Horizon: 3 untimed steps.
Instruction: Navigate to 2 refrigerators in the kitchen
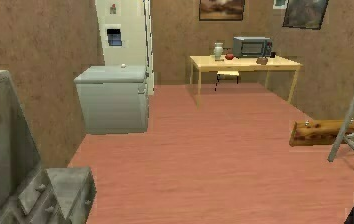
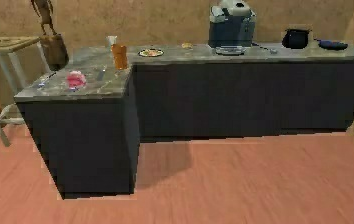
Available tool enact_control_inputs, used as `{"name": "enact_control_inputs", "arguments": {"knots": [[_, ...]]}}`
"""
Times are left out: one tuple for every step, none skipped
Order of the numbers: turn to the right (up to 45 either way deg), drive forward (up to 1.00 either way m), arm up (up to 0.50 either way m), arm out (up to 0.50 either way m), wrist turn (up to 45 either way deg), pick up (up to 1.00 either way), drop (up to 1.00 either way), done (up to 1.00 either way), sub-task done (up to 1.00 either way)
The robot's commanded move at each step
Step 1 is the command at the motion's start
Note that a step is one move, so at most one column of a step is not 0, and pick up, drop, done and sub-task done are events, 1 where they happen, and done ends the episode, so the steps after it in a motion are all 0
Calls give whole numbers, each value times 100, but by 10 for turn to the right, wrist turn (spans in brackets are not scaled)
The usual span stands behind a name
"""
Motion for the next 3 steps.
{"name": "enact_control_inputs", "arguments": {"knots": [[0,100,0,0,0,0,0,0,0],[0,55,0,0,0,0,0,0,0],[-360,0,0,0,0,0,0,0,0]]}}
